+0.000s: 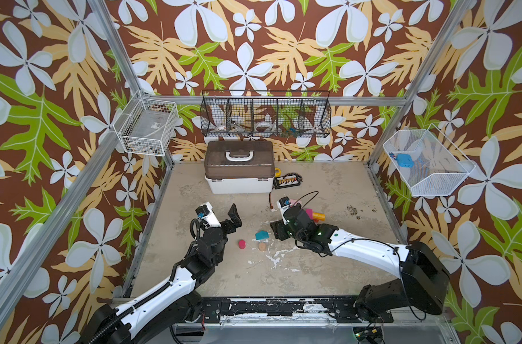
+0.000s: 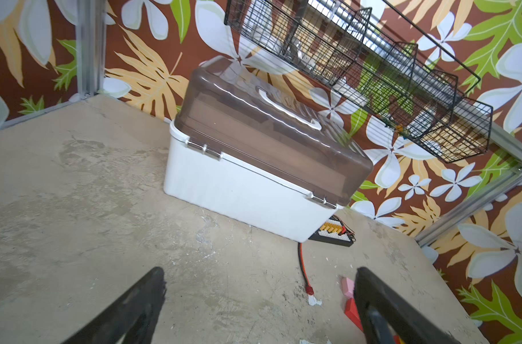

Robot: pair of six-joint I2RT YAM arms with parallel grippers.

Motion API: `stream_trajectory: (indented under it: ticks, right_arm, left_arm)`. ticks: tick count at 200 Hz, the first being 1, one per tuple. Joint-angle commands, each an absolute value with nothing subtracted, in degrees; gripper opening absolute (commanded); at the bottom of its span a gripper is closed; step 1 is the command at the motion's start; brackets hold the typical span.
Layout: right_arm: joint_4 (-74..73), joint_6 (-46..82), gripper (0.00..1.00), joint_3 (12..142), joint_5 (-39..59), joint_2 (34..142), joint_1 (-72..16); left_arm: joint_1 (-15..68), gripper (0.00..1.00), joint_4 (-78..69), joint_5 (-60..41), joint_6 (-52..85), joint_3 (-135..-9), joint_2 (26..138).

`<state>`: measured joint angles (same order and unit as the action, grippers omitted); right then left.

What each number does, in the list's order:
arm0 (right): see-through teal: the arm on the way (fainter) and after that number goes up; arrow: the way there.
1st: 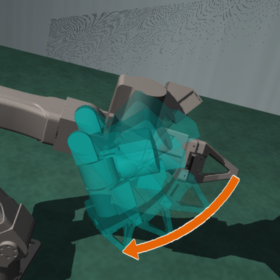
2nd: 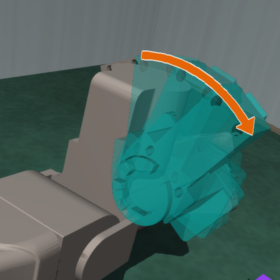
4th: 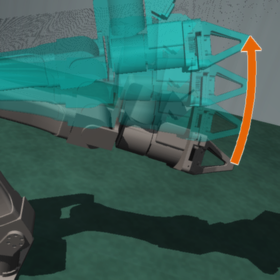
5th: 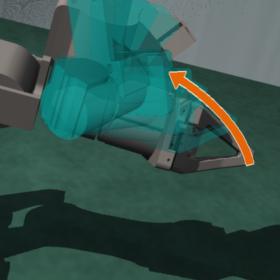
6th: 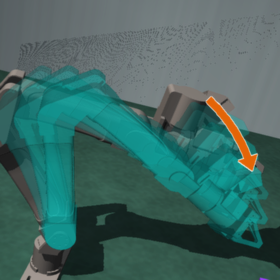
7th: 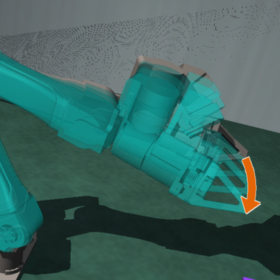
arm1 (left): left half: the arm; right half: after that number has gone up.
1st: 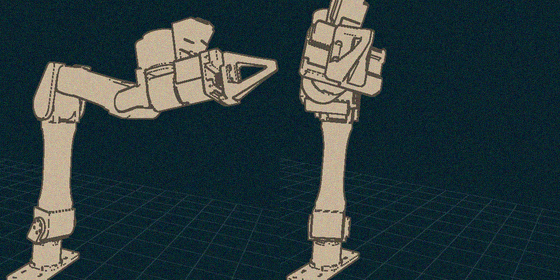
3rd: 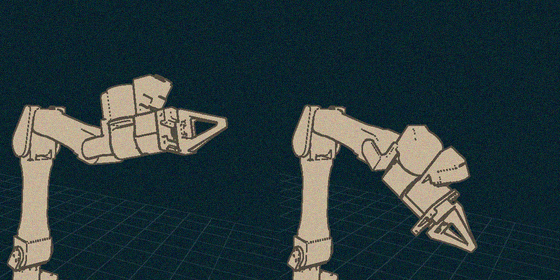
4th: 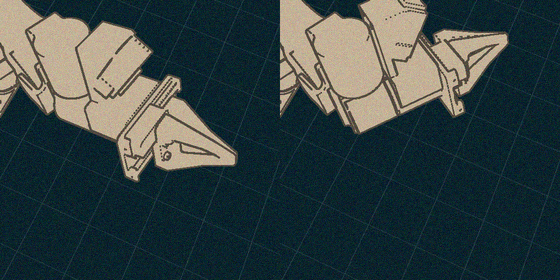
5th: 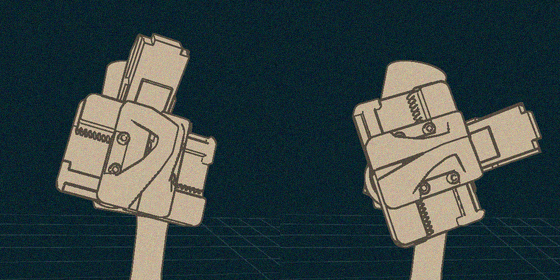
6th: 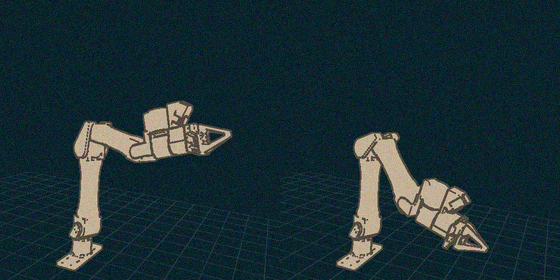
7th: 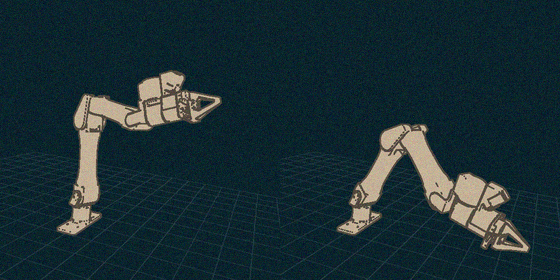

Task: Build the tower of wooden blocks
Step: 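Draw the left arm back while the right gripper swings toward the red block, then lower the right gripper over the red block and close on it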

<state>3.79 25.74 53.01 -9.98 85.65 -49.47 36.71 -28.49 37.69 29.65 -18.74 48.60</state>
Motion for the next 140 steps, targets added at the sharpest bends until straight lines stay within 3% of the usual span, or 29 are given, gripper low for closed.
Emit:
stream_trajectory:
  ticks: [1, 34, 58, 86, 140]
  right_arm:
    - [3.82, 26.11, 0.69, 55.11, -8.30, 89.46, -49.66]
    - [3.92, 24.46, 0.69, 59.62, -6.17, 95.87, -52.01]
    - [6.45, 25.33, 0.68, 63.35, -9.30, 100.60, -51.74]
    - [12.53, 26.02, 0.66, 68.74, -14.19, 104.94, -49.10]
    - [16.75, 26.03, 0.69, 72.42, -14.86, 106.92, -37.85]
  left_arm:
    - [36.48, 1.00, -34.29, 42.31, 28.30, -18.88, 48.77]
    - [35.86, 1.00, -30.69, 43.74, 29.70, -21.39, 51.64]
    - [30.69, 1.00, -28.45, 36.83, 33.83, -21.48, 53.10]
    - [24.44, 1.00, -23.58, 31.09, 38.31, -23.09, 53.96]
    - [24.17, 1.00, -24.47, 29.62, 38.48, -22.23, 51.94]
